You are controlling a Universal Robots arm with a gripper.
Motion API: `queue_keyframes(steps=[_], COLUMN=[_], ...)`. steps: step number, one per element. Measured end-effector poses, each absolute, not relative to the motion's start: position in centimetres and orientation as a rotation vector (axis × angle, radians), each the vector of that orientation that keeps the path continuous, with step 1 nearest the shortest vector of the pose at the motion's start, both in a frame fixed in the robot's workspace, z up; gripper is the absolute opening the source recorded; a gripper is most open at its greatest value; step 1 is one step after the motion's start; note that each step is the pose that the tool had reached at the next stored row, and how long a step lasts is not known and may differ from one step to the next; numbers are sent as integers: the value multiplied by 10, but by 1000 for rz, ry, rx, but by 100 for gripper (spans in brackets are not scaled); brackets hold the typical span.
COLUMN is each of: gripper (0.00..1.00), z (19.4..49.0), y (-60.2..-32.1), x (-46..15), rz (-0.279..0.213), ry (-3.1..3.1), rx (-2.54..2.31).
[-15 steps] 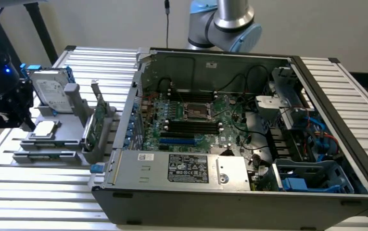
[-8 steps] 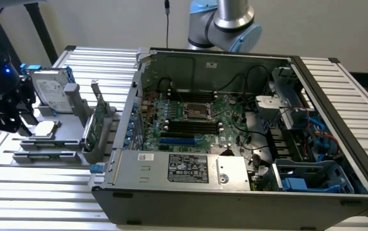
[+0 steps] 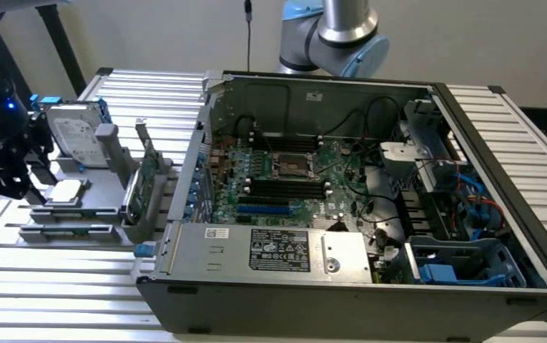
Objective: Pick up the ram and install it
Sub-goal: 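Pick up the ram and move it above insertion slot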
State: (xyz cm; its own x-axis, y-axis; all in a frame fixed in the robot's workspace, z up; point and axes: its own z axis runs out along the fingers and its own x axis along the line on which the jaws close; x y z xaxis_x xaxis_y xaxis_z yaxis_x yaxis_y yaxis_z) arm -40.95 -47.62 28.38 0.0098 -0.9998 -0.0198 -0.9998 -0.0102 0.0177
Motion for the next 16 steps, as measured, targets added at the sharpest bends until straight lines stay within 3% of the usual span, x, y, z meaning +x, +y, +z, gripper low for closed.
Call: queue_keyframes(steps=[16], gripper=[42], z=[280], y=[-479], x=[-412], rz=[42], ry=[2178], rx=[-2262])
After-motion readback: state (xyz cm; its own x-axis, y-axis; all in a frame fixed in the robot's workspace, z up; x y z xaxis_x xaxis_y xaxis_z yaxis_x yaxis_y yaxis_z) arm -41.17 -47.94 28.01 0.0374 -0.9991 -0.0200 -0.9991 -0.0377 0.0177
